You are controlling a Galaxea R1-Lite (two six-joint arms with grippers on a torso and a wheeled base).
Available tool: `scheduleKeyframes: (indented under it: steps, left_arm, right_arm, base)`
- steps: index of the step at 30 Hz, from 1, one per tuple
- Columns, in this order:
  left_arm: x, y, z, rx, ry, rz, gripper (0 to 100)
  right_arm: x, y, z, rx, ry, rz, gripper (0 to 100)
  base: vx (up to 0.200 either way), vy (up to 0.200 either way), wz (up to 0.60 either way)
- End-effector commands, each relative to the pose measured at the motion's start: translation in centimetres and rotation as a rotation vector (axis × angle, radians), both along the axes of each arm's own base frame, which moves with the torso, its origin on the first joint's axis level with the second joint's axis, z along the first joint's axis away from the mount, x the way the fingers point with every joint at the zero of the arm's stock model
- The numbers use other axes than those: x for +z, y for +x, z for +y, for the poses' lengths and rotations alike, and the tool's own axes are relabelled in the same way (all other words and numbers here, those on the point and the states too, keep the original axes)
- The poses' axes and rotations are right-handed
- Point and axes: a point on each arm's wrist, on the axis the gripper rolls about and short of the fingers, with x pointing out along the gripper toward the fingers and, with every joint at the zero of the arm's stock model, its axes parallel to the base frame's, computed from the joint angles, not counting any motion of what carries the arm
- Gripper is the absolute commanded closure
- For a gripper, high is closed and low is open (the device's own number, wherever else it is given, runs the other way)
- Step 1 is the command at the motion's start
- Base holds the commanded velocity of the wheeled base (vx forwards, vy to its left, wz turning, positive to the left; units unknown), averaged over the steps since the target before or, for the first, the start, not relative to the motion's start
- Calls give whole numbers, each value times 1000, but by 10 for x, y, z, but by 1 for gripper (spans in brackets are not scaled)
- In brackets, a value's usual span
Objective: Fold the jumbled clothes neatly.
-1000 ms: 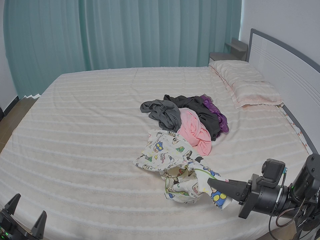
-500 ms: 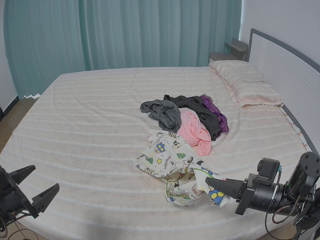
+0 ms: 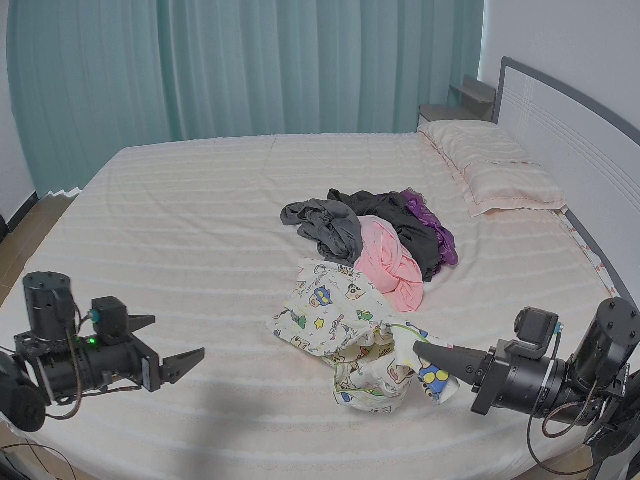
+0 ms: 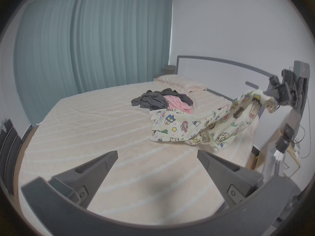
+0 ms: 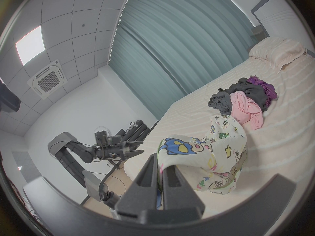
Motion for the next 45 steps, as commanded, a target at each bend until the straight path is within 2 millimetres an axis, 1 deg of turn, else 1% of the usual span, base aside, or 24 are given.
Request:
scheduleKeyframes:
  steps: [1,5,7,8,13,14,15,18,24,28,35,40,41,45]
  left_arm:
    - [-147,87,-51,-130,188,77,0]
    - [-153,102,-60,-132,185,46,0]
    - [-155,105,-64,-139,183,38,0]
    - [-161,113,-71,-147,180,27,0]
    - [-180,132,-89,-154,178,-10,0]
    - [-181,134,-90,-155,177,-15,0]
    - [-181,138,-95,-160,168,-29,0]
    - [-180,144,-103,-160,144,-51,0]
    - [-173,152,-114,-161,100,-101,0]
    - [-169,158,-117,-160,92,-131,0]
    - [-164,162,-119,-160,72,-185,0]
    - [-170,167,-122,-158,67,-188,0]
    - [-172,167,-121,-156,69,-184,100]
    - [-182,168,-121,-148,60,-161,100]
  right_arm:
    - [0,12,-5,-47,38,15,100]
    - [3,14,-3,-48,50,3,100]
    - [3,15,-3,-48,51,2,100]
    - [4,15,-2,-49,53,0,100]
    - [10,16,-3,-59,73,-24,100]
    - [11,16,-3,-61,75,-27,100]
    - [14,15,-4,-61,84,-37,100]
    - [18,12,-6,-56,97,-50,100]
    - [16,12,-6,-54,89,-43,100]
    - [17,12,-6,-54,91,-45,100]
    - [17,13,-6,-56,92,-46,100]
    - [16,14,-6,-57,88,-42,100]
    - [15,14,-6,-57,87,-40,100]
    - [15,14,-6,-57,87,-40,100]
  base:
    - [0,0,0]
    - [0,0,0]
    - [0,0,0]
    - [0,0,0]
    - [0,0,0]
    - [0,0,0]
    - [0,0,0]
    - [0,0,0]
    - [0,0,0]
    - [0,0,0]
    - [0,0,0]
    - [0,0,0]
    - [0,0,0]
    - [0,0,0]
